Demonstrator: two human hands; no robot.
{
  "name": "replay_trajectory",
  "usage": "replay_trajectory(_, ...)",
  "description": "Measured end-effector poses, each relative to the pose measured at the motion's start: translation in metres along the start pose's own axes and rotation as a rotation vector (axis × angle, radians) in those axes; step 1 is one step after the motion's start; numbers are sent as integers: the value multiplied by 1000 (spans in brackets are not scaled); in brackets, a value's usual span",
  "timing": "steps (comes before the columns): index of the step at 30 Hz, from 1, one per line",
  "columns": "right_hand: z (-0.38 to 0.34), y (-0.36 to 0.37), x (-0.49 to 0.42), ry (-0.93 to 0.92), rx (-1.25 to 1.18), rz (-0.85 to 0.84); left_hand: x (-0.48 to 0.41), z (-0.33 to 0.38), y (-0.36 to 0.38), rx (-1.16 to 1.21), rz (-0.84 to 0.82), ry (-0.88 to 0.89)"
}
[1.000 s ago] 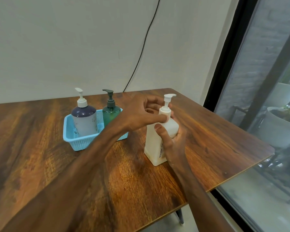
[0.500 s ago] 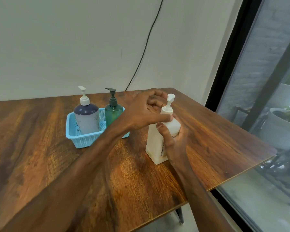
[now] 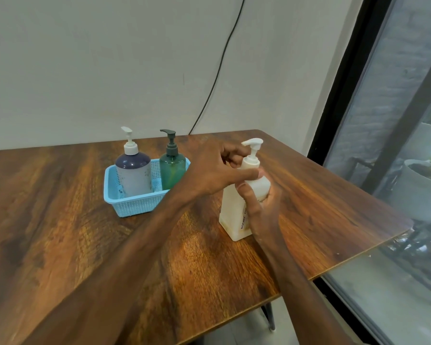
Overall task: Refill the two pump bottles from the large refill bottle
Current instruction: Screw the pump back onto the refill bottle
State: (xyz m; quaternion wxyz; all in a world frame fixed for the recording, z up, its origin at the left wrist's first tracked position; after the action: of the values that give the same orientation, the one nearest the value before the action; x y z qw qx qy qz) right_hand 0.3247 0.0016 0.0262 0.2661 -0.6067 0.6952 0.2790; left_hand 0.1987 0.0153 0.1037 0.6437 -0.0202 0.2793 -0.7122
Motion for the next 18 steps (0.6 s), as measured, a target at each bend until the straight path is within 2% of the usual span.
replay_trajectory(10,3,-1,-2,-3,-7,32,-4,-8,15,46,-132,-59)
replay_trajectory(12,4,-1,-2,-12,0,19,-4,-3,17,-37,-62,-35)
replay_trajectory(15,5,-2,-2,-2,-1,14,-1,1,2,-122,176,-6)
replay_trajectory(18,1,-1,-1,-5,-5,7,1,1,-2,4,150,-33)
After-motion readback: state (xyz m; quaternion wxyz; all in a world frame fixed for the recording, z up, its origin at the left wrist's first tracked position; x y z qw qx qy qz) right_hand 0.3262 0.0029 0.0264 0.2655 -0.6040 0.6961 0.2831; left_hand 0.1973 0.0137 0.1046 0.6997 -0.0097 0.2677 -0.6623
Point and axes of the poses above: each hand's wrist, its own x-axis away from the middle knuckle, its own y-axis out of the palm, z = x × y, the point moved 10 cm from there along -x, towards the middle knuckle, and after that the axes turned 13 degrees about -y, right-handed, at the moved point
